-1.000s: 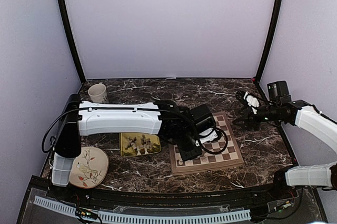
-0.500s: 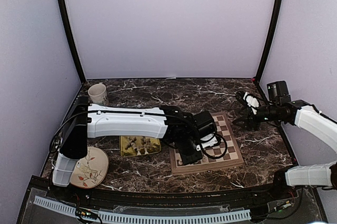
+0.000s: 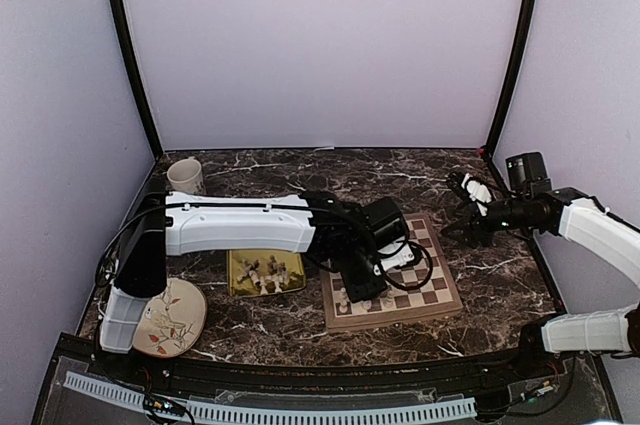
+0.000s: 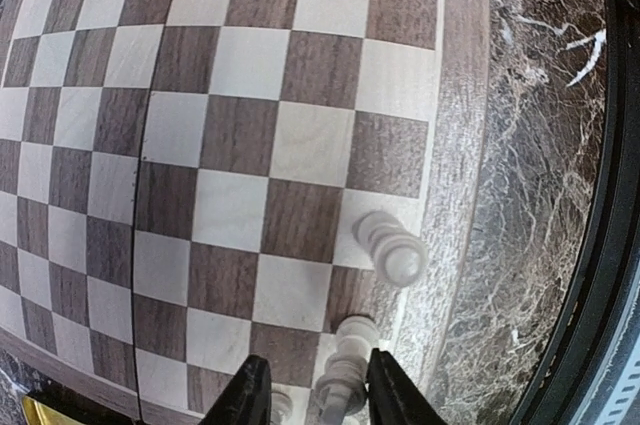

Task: Set up the chess pieces on the board
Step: Place the king at c1, then pick up the king from c1.

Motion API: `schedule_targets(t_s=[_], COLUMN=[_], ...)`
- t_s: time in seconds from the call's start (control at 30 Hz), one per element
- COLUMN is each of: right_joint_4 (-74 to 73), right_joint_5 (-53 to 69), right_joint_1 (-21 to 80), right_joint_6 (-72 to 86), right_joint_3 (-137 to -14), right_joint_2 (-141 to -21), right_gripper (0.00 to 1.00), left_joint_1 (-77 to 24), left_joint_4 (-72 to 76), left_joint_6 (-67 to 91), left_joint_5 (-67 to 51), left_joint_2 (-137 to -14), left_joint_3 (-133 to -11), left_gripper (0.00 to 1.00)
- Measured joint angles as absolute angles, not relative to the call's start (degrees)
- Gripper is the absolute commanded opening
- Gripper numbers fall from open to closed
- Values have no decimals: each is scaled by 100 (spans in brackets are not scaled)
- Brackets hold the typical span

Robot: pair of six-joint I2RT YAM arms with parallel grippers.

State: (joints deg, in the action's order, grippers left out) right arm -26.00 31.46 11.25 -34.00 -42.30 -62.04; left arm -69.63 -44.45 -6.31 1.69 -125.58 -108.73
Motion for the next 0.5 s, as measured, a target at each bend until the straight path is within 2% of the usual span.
schedule_targets(t_s=[0.17,0.37,0.5], right_joint_4=[-2906,-3398,-3590], right_joint_5=[3210,3332,3321], right_joint_1=[1125,1256,1719], right_joint_6=[-3448,-3638,-3688], right_joint_3=[-4554,-5218,-5520], right_joint_2=[-6219,-6366,-6536], right_gripper=[57,56,56], left_joint_1=[-6670,-5830,-5094], left_joint_4=[-4233,-3262,-2397], left_joint_6=[-668,-545,-346], left_joint_5=[152,117,47], left_joint_2=[-12208,-10471,-9362], left_joint_3=[-10584,-9142,-8353], left_gripper=[38,43,52])
